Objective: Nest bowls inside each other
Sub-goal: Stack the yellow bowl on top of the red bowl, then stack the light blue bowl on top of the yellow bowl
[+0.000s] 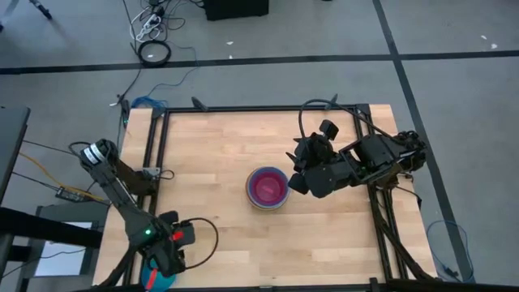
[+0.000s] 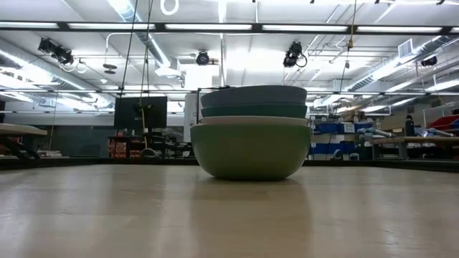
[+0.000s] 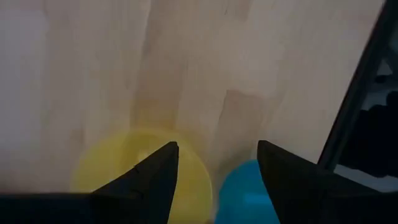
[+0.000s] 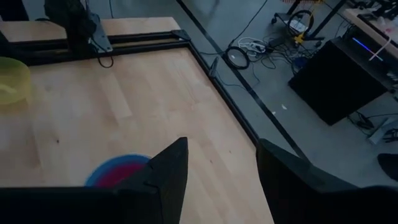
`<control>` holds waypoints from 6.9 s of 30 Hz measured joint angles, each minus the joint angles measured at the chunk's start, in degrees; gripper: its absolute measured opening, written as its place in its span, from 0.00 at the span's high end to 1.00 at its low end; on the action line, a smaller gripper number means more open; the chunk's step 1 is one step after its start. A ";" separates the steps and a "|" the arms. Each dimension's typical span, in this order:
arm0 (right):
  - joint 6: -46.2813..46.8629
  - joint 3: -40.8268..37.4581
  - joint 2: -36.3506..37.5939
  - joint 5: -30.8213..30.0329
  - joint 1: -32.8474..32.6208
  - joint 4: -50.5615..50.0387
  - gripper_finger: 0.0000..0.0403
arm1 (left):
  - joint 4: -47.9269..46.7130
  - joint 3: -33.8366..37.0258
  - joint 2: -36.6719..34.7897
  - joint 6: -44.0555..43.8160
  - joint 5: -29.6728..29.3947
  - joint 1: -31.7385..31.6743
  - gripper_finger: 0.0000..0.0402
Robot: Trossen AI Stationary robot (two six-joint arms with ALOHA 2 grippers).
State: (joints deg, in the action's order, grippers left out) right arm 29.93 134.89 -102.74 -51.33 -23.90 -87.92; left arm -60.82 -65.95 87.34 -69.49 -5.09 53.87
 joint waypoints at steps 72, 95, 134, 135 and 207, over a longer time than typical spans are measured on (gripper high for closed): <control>-0.02 -0.02 0.00 -1.71 -0.79 -0.04 0.58 | 42.55 -2.81 5.56 75.05 5.06 -42.29 0.63; 0.57 0.00 0.00 -2.28 -1.16 -1.65 0.57 | 2.31 -15.82 3.44 19.48 -7.39 -4.30 0.34; 4.95 -0.01 0.00 -3.61 0.15 -0.92 0.57 | 9.14 -15.17 20.25 -18.83 -2.68 17.46 0.49; 4.95 -0.02 0.00 -3.63 0.15 -0.92 0.57 | 8.58 -15.16 20.25 -19.22 -2.68 17.49 0.49; 2.47 -0.02 0.00 -4.34 -1.29 -0.48 0.57 | 43.50 -1.90 7.22 83.95 1.24 -41.53 0.87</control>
State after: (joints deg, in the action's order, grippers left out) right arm 32.40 134.87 -102.74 -55.67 -25.19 -88.40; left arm -17.31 -67.85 94.56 14.46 -3.86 12.34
